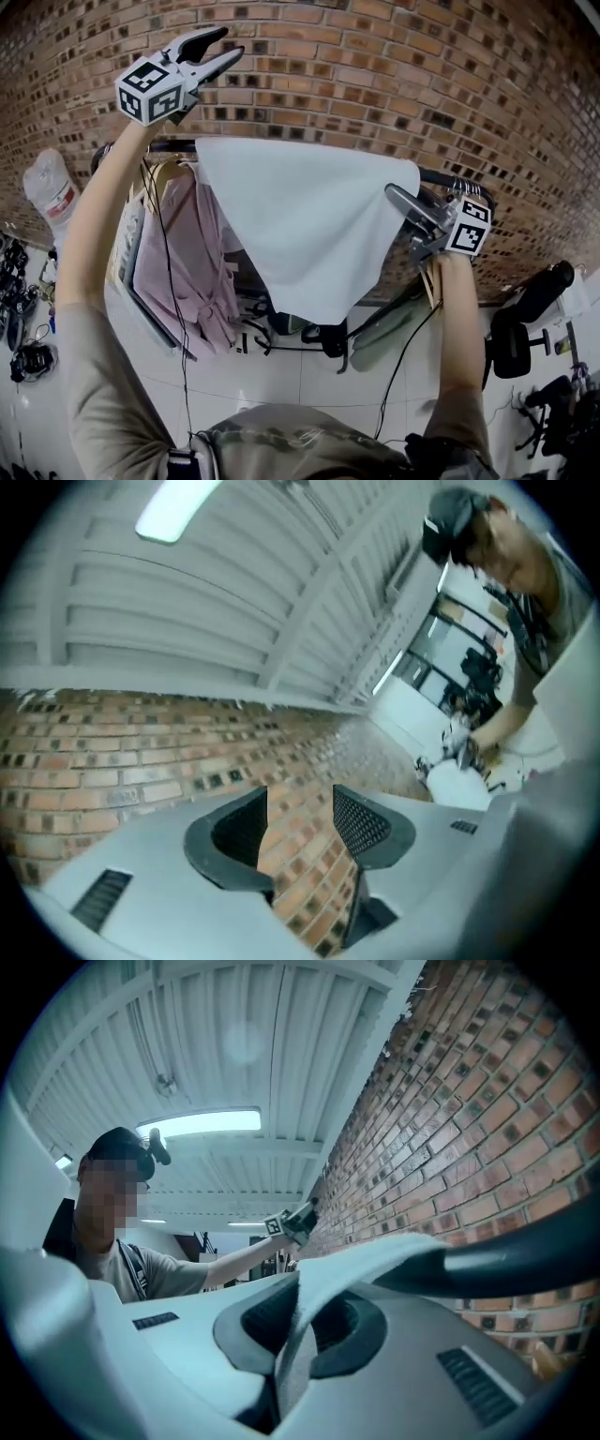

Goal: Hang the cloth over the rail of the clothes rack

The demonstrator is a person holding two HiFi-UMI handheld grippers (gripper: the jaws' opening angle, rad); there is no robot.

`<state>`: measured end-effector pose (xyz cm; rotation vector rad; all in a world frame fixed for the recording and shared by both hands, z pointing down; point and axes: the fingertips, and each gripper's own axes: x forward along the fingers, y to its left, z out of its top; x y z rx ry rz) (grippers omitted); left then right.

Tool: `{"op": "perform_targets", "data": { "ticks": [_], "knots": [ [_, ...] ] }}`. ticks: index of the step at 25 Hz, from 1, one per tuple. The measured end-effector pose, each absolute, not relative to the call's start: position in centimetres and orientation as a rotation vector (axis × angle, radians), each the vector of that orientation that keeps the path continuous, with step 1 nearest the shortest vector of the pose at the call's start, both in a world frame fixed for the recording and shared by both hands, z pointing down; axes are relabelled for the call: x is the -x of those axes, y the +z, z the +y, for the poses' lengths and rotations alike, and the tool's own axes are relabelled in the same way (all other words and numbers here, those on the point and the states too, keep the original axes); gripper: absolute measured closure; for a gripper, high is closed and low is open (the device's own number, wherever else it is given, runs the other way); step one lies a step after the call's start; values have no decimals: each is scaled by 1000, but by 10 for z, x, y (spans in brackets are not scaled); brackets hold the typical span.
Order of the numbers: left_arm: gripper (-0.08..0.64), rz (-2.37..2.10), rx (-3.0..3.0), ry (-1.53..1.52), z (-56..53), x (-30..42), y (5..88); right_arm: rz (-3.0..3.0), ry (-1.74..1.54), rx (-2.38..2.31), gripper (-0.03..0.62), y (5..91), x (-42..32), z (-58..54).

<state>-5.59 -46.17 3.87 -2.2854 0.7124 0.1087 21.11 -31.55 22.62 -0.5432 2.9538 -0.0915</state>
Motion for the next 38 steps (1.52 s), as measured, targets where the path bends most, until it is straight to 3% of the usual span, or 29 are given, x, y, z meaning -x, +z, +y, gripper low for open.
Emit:
{"op": "perform_targets", "data": {
  "ticks": [3,7,16,23,25,26,38],
  "knots": [
    [331,584,2464,251,-374,69,46,2964,-92,518,574,225,-209,-318],
    [331,528,2792,331,-313,74,129,2952,-88,539,574,224,-219,-318],
    [331,895,3175,534,-321,113,334,2996,-41,524,574,213,-202,-316],
    [330,851,3217,418,-372,75,370,2968,-6,509,574,203,-202,-313],
    [246,889,3254,383,-391,75,383,2962,-8,493,574,204,-201,-314],
    [236,882,3278,365,-398,74,390,2963,-12,489,574,204,-201,-314],
    [236,319,3411,535,-395,34,383,3002,-17,497,574,210,-197,-317]
  ]
}}
